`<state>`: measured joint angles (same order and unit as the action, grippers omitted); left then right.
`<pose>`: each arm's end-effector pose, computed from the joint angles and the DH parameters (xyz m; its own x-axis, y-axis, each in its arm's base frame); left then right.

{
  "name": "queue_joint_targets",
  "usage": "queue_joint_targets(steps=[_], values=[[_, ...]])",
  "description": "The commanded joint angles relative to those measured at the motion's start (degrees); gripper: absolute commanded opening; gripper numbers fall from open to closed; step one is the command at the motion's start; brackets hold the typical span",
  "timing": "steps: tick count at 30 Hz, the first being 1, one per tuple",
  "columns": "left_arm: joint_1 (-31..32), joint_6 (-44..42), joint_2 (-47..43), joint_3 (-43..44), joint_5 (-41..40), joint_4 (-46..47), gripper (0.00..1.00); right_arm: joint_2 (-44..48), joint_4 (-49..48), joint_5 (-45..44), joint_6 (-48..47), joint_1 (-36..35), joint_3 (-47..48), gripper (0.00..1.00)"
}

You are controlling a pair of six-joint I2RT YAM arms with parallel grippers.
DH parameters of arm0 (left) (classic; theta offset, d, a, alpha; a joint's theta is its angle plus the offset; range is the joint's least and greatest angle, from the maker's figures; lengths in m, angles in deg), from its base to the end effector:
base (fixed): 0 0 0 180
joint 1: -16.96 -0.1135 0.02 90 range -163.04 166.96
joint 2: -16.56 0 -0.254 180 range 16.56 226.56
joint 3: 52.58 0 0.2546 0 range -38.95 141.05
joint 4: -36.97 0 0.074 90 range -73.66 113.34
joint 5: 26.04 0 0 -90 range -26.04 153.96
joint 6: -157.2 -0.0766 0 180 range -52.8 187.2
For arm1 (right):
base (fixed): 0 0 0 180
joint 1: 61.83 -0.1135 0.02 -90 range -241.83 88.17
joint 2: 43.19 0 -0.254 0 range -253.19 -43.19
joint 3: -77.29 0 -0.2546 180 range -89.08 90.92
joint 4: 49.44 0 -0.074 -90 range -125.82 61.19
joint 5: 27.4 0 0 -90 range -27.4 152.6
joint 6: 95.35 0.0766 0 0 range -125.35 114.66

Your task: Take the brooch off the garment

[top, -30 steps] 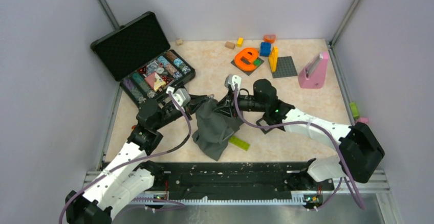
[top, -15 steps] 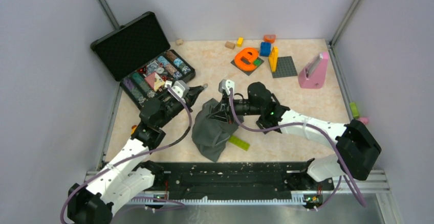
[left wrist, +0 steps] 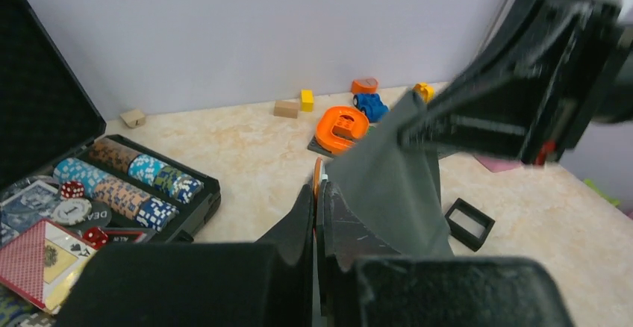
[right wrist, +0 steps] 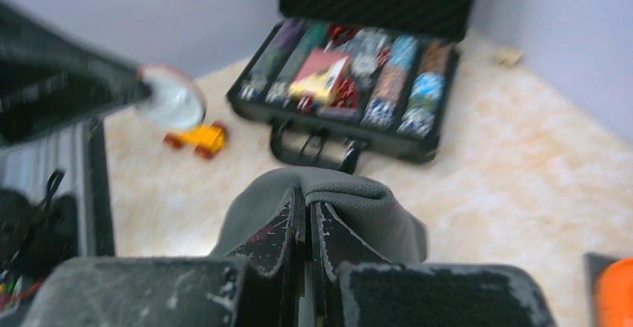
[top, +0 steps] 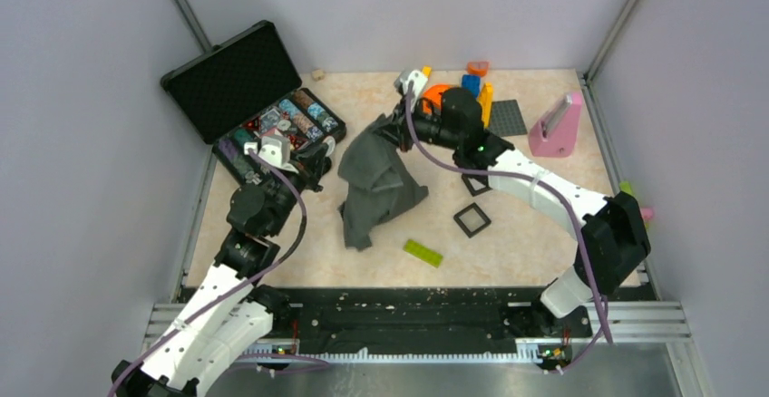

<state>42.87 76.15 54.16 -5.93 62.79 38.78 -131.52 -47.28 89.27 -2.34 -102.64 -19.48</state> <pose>0.1968 -0.0939 0.3369 0.1022 -0.2226 -0.9695 0.4401 0.8842 -0.1566 0.2860 0.2923 0.3268 -0.1439 -0.0622 -0.9876 -0.9147 0.3892 0.1087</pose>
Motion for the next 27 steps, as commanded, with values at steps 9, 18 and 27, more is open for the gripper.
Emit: queue_joint_targets(steps=[9, 18, 27], values=[[-2.5, 14.1, 0.0, 3.3, 1.7, -4.9, 0.00, 0.5, 2.3, -8.8, 7.3, 1.0, 7.2, 0.83], [-3.7, 33.9, 0.1, 2.7, 14.1, -0.7, 0.00, 13.8, -7.7, -10.7, 39.5, 1.0, -11.7, 0.95], [-3.8, 54.9, 1.1, -3.8, 15.5, 14.5, 0.00, 15.5, -30.9, -10.6, 62.1, -1.2, -21.7, 0.71]])
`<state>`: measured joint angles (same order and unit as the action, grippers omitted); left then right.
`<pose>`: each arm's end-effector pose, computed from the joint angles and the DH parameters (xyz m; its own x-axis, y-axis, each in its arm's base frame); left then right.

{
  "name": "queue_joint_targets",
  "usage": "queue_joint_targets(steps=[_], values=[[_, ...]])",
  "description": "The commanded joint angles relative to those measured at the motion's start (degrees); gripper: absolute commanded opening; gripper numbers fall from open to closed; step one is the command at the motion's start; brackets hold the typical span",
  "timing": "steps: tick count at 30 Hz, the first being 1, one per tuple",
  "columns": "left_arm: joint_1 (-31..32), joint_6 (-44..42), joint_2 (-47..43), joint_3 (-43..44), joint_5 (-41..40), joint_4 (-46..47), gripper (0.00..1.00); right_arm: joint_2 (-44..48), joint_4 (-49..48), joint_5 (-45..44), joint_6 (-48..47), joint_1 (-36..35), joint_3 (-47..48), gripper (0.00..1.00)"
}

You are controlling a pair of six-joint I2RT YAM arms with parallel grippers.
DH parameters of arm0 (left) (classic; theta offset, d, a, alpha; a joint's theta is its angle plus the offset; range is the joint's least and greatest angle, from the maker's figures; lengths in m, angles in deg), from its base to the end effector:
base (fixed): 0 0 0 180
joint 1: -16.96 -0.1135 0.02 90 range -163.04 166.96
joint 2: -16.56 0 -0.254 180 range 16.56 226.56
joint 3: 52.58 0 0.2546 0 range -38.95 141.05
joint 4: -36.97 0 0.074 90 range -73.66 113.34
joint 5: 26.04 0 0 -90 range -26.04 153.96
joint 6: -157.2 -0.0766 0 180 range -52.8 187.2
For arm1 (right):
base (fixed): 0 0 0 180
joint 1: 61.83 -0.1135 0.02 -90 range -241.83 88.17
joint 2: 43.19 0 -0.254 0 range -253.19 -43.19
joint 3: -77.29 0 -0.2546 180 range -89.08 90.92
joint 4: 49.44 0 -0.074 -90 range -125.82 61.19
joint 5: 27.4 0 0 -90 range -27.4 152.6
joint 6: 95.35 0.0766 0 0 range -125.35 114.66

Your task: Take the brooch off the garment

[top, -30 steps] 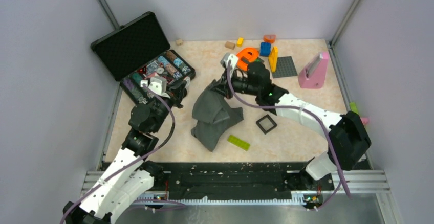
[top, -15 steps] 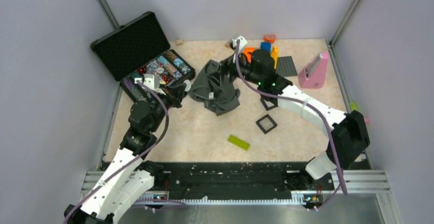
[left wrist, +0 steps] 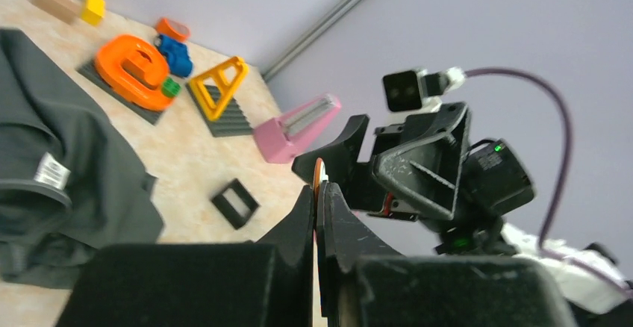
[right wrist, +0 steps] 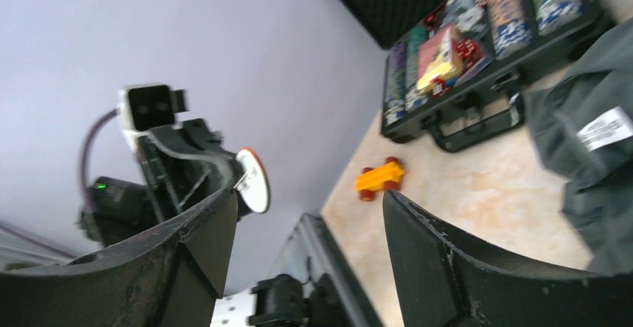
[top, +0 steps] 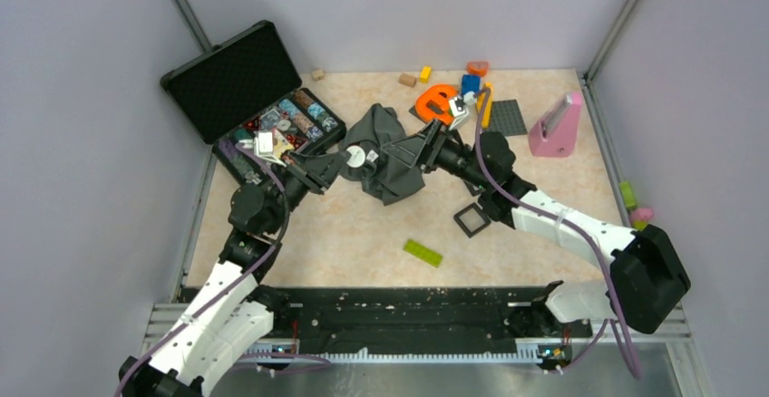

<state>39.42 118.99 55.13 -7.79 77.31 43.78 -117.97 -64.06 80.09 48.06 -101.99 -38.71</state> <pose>0.1958 -0.1001 0.3329 -0.3265 -0.6923 -0.6435 0.5222 0.4353 -0.7333 0.2528 0.2434 0.3208 -0.6474 0.4557 -0.6109 -0.5444 0.2845 0.7891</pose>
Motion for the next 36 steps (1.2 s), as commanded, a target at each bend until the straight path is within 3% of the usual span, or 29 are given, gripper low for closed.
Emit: queue_joint_targets(steps=[1, 7, 11, 15, 32, 36], values=[[-0.3, 13.5, 0.0, -2.3, 0.4, 9.8, 0.00, 1.8, -13.8, -1.8, 11.2, -2.5, -2.1, 0.67], [-0.2, 16.0, 0.4, -2.1, -0.2, 9.0, 0.00, -0.8, -15.4, -2.0, 10.3, -6.6, -0.5, 0.60], [-0.3, 16.8, 0.4, -2.1, -0.3, 8.8, 0.00, -2.3, -16.4, -2.8, 11.1, -7.8, 0.3, 0.45], [-0.3, 17.3, 0.4, -2.1, -0.3, 8.9, 0.00, -3.3, -15.7, -3.7, 10.9, -8.3, 1.4, 0.39], [-0.2, 16.5, 0.3, -2.6, -0.9, 9.1, 0.00, -7.6, -19.7, -3.7, 13.5, -9.2, 4.2, 0.37], [-0.3, 15.7, 0.3, -2.4, -1.0, 9.0, 0.00, -8.1, -19.3, -2.9, 13.0, -9.4, 4.8, 0.32]])
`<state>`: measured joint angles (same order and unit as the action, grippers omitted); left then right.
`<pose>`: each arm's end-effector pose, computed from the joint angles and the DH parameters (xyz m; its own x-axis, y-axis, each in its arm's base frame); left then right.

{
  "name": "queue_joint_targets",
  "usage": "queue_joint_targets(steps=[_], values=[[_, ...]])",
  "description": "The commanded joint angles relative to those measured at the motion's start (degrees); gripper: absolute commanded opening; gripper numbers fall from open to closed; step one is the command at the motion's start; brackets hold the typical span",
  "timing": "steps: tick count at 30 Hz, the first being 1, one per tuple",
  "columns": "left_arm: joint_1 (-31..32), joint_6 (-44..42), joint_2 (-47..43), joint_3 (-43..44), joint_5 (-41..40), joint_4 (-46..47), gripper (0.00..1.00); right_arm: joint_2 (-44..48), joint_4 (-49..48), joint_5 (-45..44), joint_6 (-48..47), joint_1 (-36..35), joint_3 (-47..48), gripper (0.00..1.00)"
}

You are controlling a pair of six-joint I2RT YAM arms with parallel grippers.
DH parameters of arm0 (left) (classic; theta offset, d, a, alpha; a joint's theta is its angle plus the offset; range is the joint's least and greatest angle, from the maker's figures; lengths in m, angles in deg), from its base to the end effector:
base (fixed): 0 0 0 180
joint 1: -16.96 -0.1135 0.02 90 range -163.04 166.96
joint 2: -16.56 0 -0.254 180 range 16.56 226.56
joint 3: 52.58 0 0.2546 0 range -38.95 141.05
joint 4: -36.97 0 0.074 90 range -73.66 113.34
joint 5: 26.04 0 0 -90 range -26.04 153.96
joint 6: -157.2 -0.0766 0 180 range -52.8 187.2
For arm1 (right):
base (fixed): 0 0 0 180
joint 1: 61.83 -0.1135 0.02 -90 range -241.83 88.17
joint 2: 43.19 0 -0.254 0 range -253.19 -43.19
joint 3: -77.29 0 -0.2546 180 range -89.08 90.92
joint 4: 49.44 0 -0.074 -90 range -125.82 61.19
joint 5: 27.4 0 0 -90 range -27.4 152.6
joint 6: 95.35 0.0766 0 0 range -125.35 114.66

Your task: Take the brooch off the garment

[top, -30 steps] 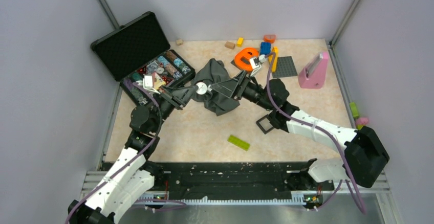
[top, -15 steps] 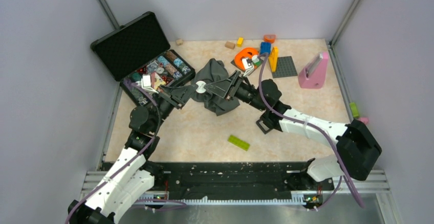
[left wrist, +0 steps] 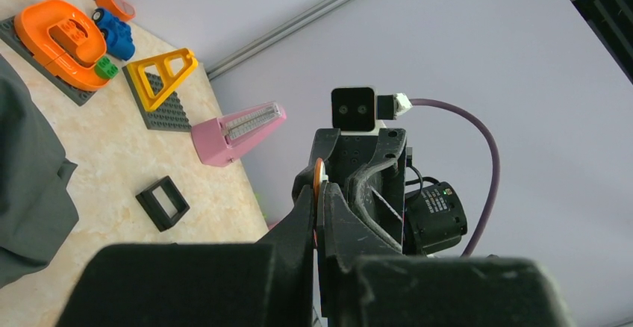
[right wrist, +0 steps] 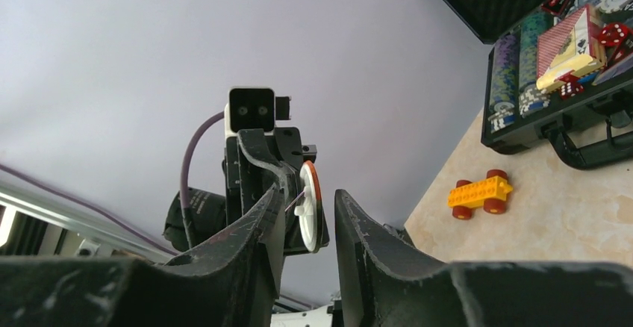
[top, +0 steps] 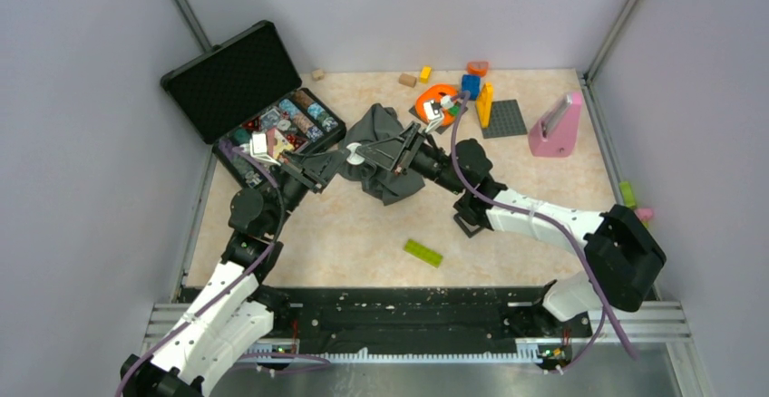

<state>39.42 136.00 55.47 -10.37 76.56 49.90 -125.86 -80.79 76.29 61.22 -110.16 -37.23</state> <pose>0.1963 -0.0992 0.3293 -0.4347 -0.8049 -0.4041 0.4456 0.1977 -0.8731 0.2356 0.2920 0.3265 -0.7412 0.5081 -0.4387 -0.4985 0.0210 0.8666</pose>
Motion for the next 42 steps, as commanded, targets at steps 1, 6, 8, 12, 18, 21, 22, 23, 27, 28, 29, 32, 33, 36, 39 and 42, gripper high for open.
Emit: queue_joint_targets(steps=[1, 6, 8, 12, 18, 21, 22, 23, 27, 28, 29, 32, 33, 36, 39, 42], values=[[-0.3, -1.5, -0.2, 0.3, -0.1, 2.7, 0.00, -0.3, -2.3, 1.0, -0.3, -1.2, 3.4, 0.32], [-0.2, -1.9, -0.4, 0.3, 0.0, 2.4, 0.00, -0.2, -0.8, 1.3, -1.4, -1.4, 3.8, 0.28], [-0.3, -1.9, -0.6, 0.3, -0.2, 2.4, 0.00, -0.2, -0.2, 1.5, -1.6, -1.6, 3.9, 0.23], [-0.3, -2.3, -0.8, 0.8, -0.2, 1.9, 0.00, -0.2, 2.0, 1.9, -2.4, -1.6, 4.4, 0.21], [-0.3, -2.5, -0.5, 1.6, 0.7, 1.0, 0.00, -0.3, 3.8, 2.2, -3.3, -1.6, 5.0, 0.21], [-0.3, -2.9, -0.9, 1.8, 0.7, 0.3, 0.00, -0.2, 4.9, 2.3, -4.3, -1.6, 5.2, 0.20], [-0.2, -3.1, -1.1, 2.0, 0.6, 0.0, 0.00, -0.2, 5.2, 2.2, -4.7, -1.6, 5.3, 0.20], [-0.3, -3.4, -1.3, 2.1, 0.6, -0.5, 0.00, -0.2, 5.6, 2.3, -5.0, -1.6, 5.4, 0.19], [-0.2, -3.8, -1.5, 3.1, 1.3, -2.4, 0.00, -0.3, 7.9, 2.0, -7.2, -1.7, 6.4, 0.17], [-0.3, -3.7, -1.4, 3.3, 1.5, -2.9, 0.00, -0.3, 8.3, 1.9, -7.7, -1.6, 6.7, 0.17], [-0.3, -3.4, -1.3, 3.5, 1.6, -3.1, 0.00, -0.4, 8.9, 1.7, -8.2, -1.6, 6.9, 0.17], [-0.3, -2.6, -0.9, 3.6, 2.2, -2.7, 0.00, -0.5, 9.7, 1.4, -9.2, -1.7, 7.1, 0.16], [-0.3, -2.3, -0.9, 3.7, 2.3, -2.6, 0.00, -0.5, 9.7, 1.1, -9.4, -1.6, 6.9, 0.16], [-0.2, -1.4, -0.6, 3.6, 2.4, -1.8, 0.00, -0.8, 10.0, 0.8, -10.0, -1.6, 6.8, 0.12], [-0.3, -0.7, -0.2, 3.6, 3.1, -1.1, 0.00, -1.0, 9.9, 0.4, -10.3, -1.6, 6.6, 0.11], [-0.2, 0.0, 0.3, 3.1, 3.6, 0.6, 0.00, -1.3, 8.9, -0.2, -10.3, -1.7, 6.4, 0.11]])
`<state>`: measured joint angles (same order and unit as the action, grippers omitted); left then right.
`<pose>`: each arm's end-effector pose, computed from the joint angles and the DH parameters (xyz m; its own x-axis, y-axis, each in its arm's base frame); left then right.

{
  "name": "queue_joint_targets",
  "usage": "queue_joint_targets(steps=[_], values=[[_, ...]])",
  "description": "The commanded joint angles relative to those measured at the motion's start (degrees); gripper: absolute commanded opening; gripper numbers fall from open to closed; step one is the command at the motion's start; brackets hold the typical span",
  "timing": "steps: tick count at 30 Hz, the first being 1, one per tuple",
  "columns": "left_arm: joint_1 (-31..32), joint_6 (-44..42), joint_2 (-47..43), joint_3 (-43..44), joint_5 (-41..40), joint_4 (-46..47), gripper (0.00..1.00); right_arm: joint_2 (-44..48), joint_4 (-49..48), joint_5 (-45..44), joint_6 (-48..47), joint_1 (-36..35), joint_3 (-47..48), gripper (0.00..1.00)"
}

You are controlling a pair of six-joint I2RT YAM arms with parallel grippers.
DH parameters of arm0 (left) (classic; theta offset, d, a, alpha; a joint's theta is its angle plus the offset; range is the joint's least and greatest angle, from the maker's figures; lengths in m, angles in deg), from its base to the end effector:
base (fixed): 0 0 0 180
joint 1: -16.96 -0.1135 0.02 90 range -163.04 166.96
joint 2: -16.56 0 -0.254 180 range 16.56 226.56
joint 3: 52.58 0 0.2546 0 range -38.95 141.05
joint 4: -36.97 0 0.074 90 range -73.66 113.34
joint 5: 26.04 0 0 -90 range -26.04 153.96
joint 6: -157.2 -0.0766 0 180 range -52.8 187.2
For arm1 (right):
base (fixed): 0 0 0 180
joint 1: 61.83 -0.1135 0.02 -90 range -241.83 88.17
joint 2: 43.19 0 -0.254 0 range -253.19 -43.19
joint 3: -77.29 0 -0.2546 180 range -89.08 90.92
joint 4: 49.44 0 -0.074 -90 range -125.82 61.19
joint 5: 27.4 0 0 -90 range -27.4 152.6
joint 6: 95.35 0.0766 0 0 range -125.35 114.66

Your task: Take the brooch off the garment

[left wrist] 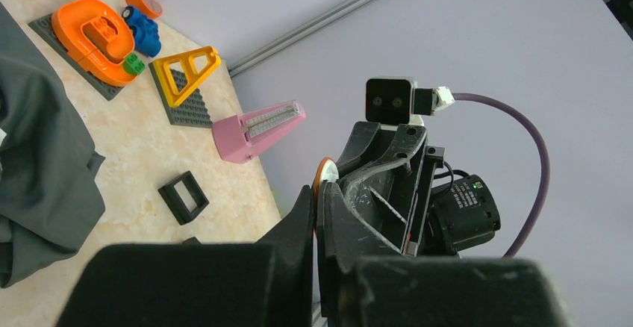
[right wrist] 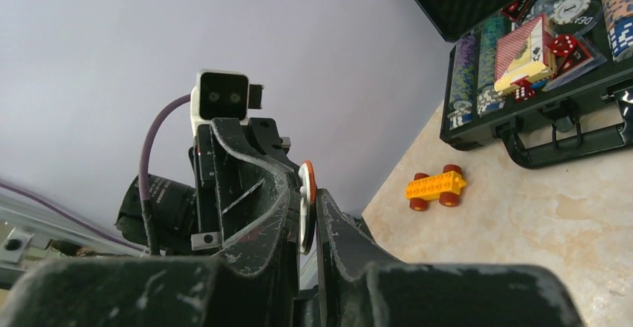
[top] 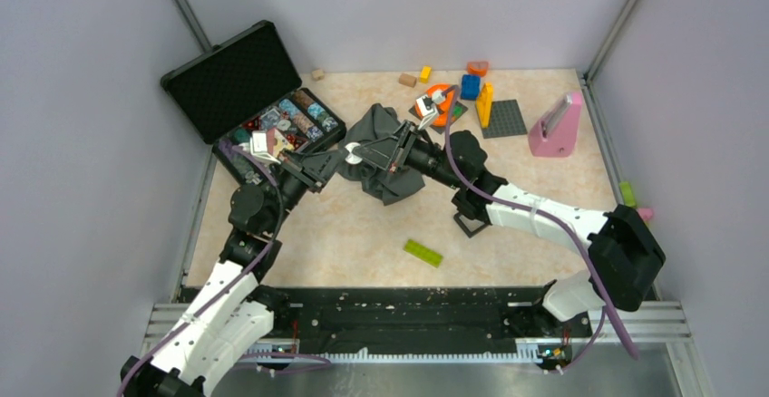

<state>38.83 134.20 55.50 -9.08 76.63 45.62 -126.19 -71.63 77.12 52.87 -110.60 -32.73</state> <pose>0.1989 -0.0979 0.3274 -0.4341 -0.7935 -0.4265 0.4146 0.2443 -0.8766 0.2382 0.3010 0.3319 -0.7023 0.4473 -0.5539 -0.5586 0.1361 0.8182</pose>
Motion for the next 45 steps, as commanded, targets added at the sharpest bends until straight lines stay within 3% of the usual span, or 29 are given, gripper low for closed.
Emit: queue_joint_targets(steps=[1, 32, 45], values=[[0.3, 2.0, 0.3, 1.6, 3.6, 5.5, 0.00, -1.2, -0.5, -1.3, -1.9, -1.2, 1.9, 0.10], [0.3, 4.4, 1.6, -1.4, 6.5, 12.9, 0.00, -4.8, -7.8, -7.7, -3.7, -2.8, 1.5, 0.07], [0.3, 4.7, 1.6, -2.5, 6.5, 12.4, 0.00, -5.4, -11.0, -7.9, -3.2, -2.8, 0.7, 0.12]])
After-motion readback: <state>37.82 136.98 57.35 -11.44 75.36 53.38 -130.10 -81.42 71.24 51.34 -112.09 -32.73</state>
